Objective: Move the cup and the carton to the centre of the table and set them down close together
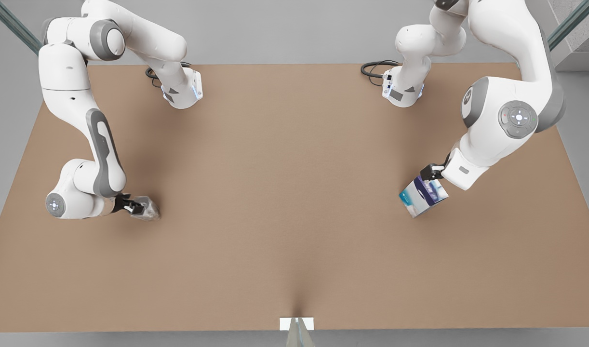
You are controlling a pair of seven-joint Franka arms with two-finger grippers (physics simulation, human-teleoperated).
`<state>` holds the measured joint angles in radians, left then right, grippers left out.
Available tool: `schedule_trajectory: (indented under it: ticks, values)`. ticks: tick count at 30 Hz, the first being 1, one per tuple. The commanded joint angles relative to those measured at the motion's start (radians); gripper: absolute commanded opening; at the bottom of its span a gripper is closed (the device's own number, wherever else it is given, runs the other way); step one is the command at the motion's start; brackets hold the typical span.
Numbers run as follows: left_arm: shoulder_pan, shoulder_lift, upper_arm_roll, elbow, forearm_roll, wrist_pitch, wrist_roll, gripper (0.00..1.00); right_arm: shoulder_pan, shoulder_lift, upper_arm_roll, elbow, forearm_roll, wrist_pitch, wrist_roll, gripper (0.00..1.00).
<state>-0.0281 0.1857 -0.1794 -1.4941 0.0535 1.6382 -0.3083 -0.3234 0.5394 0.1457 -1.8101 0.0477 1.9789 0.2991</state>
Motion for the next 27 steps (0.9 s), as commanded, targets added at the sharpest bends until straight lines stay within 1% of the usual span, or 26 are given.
schedule_trajectory:
  ticks: [1,5,7,16,17,18,19,20,22,23,24,25,26,27]
  values:
    - [0.0,0.0,0.0,0.0,0.0,-0.001,0.0,1.0,0.001,-0.001,0.0,0.0,0.0,0.0,0.0,0.24]
    - [-0.001,0.0,0.0,0.0,0.002,0.002,0.0,1.0,0.0,0.004,0.0,0.0,0.008,0.003,0.0,0.24]
    - [0.0,0.006,0.001,-0.003,0.002,0.008,0.008,1.0,0.0,0.01,0.0,0.002,0.008,0.008,0.0,0.21]
    - [0.007,0.006,0.001,-0.005,0.0,0.008,0.009,1.0,0.006,0.01,0.003,0.031,0.02,-0.006,0.0,0.21]
    - [0.008,0.006,0.001,-0.005,0.0,0.008,0.011,1.0,0.006,0.008,0.009,0.034,0.02,-0.006,0.0,0.21]
    - [0.023,0.006,0.001,-0.005,0.0,0.008,0.011,1.0,0.007,0.008,0.029,0.078,0.021,-0.052,0.0,0.21]
    - [0.028,0.006,0.001,-0.005,0.0,0.008,0.011,1.0,0.017,0.008,0.072,0.11,0.021,-0.06,0.0,0.21]
    - [0.033,0.006,0.001,-0.005,-0.001,0.009,0.011,1.0,0.085,0.016,0.092,0.149,0.021,-0.06,0.002,0.21]
    - [0.039,0.008,0.001,-0.006,0.0,0.009,0.011,1.0,0.288,0.066,0.091,0.251,0.049,-0.057,0.008,0.21]
    - [0.054,0.012,0.0,-0.006,-0.001,0.012,0.011,1.0,0.414,0.122,0.081,0.343,0.049,-0.054,0.018,0.21]
    - [0.069,0.026,0.0,-0.009,0.0,0.038,0.011,1.0,0.487,0.189,0.077,0.451,0.049,-0.054,0.02,0.21]
    - [0.077,0.041,0.0,-0.012,0.0,0.075,0.011,1.0,0.565,0.234,0.042,0.52,0.058,-0.052,0.018,0.21]
    - [0.088,0.07,0.001,-0.04,0.0,0.158,0.009,1.0,0.671,0.272,-0.041,0.584,0.122,-0.052,0.02,0.21]
    - [0.089,0.074,0.003,-0.11,0.0,0.278,0.006,1.0,0.8,0.33,-0.178,0.672,0.233,-0.055,0.02,0.21]
